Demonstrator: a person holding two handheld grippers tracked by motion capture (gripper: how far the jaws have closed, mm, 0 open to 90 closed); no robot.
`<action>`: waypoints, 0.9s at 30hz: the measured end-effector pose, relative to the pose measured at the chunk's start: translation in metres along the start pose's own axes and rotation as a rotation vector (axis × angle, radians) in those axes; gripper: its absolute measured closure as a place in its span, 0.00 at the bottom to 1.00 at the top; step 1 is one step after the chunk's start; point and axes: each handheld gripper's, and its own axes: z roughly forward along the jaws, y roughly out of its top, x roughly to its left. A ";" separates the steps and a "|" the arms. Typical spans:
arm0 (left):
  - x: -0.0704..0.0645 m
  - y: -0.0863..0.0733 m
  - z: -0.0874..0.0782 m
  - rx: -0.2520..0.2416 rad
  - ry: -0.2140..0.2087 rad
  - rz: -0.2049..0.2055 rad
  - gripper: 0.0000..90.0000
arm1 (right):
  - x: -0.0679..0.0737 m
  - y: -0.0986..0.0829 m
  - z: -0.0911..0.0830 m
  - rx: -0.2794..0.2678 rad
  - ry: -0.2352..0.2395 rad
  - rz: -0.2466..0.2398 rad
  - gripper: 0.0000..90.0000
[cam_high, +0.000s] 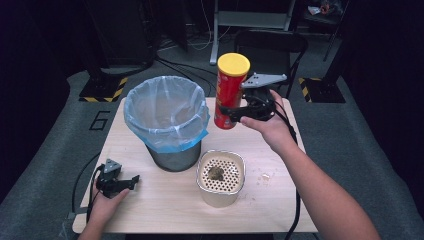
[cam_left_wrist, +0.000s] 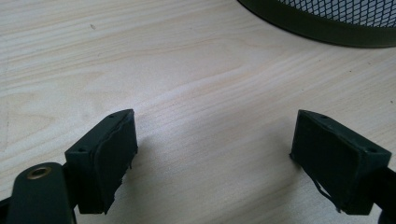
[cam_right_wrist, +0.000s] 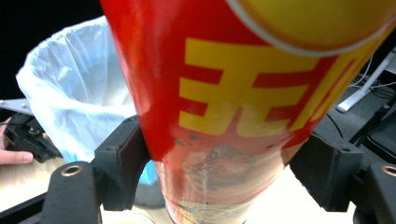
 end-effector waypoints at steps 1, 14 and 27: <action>0.000 0.000 0.000 0.000 0.000 0.000 0.15 | 0.000 0.000 0.000 0.000 0.000 0.000 0.27; -0.001 0.000 0.000 -0.001 -0.003 -0.008 0.15 | 0.011 0.048 0.014 -0.020 -0.006 -0.032 0.27; 0.000 0.000 -0.001 0.011 -0.006 0.002 0.15 | 0.033 0.081 0.027 -0.043 0.004 -0.080 0.27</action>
